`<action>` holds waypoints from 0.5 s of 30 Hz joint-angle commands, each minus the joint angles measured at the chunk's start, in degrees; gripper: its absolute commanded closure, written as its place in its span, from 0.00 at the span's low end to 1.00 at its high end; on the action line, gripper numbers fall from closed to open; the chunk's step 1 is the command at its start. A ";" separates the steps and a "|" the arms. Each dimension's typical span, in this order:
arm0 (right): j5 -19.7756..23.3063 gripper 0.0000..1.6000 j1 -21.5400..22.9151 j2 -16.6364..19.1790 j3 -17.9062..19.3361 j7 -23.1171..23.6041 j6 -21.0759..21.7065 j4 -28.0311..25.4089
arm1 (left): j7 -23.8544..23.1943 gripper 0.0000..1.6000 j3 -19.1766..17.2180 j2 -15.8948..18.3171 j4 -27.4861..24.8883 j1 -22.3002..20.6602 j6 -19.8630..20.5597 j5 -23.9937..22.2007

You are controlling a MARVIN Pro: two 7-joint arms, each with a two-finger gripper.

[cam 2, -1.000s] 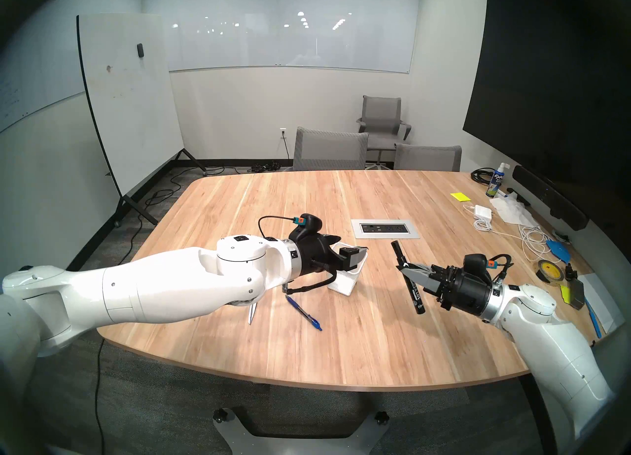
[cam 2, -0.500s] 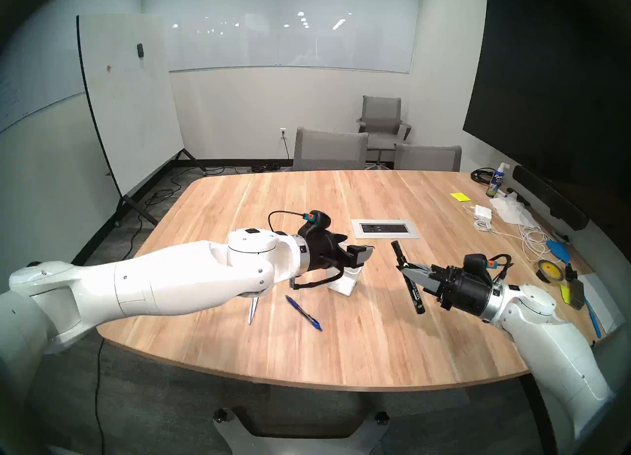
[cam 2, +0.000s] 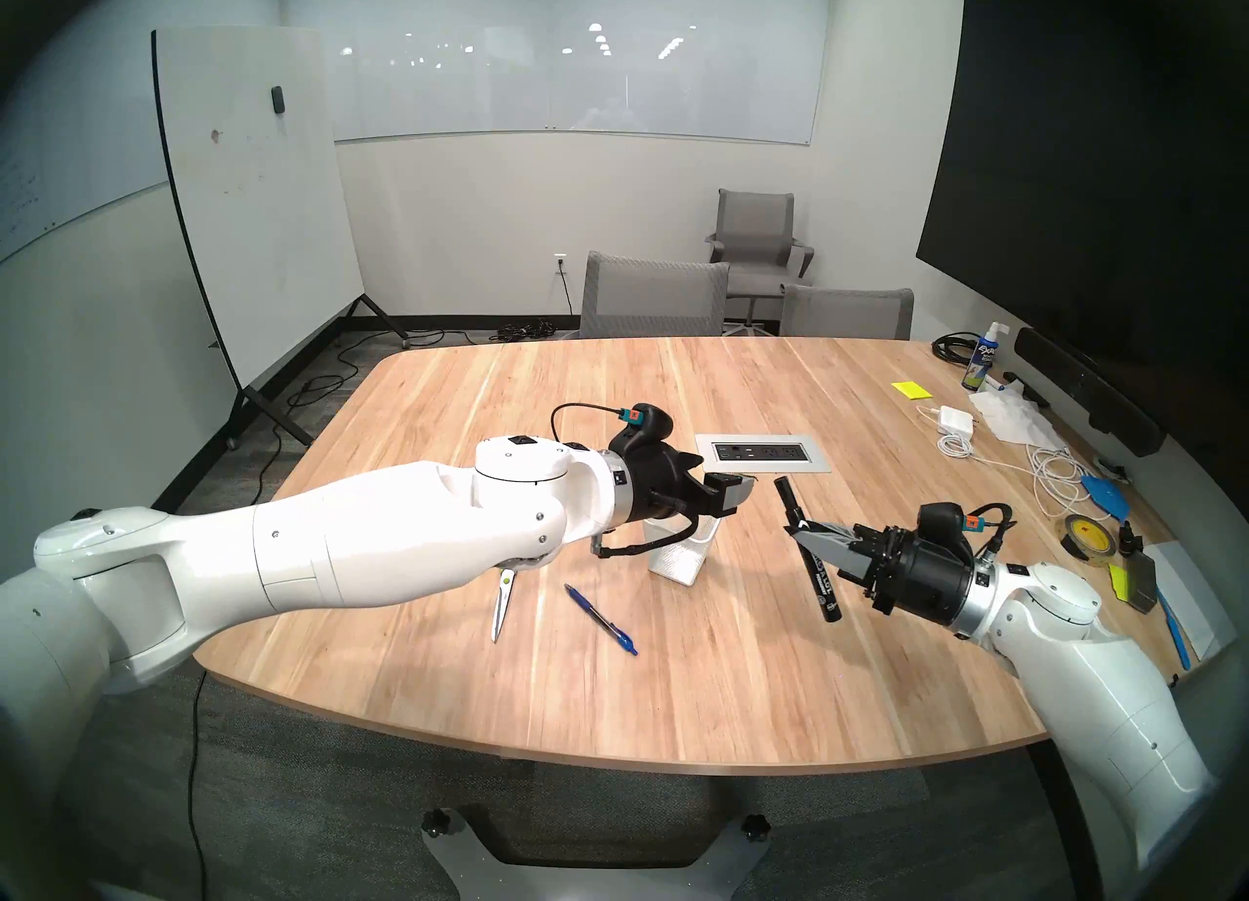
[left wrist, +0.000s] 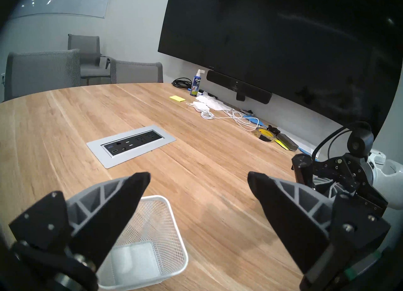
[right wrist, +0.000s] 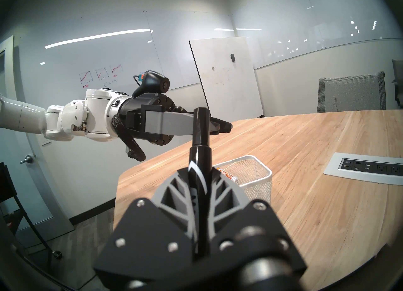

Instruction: Place the pen, the marker, and the scissors into the pen holder

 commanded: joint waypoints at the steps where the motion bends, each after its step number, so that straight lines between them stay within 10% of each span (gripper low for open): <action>1: 0.31 1.00 0.53 0.05 0.57 -0.12 -0.12 -0.66 | -0.03 0.00 -1.15 -2.22 -0.28 -1.52 -0.24 -0.07; 15: 0.32 1.00 0.50 0.05 0.59 -0.15 -0.12 -0.70 | -0.12 0.00 -1.09 -2.61 -0.03 -1.31 -0.64 -0.33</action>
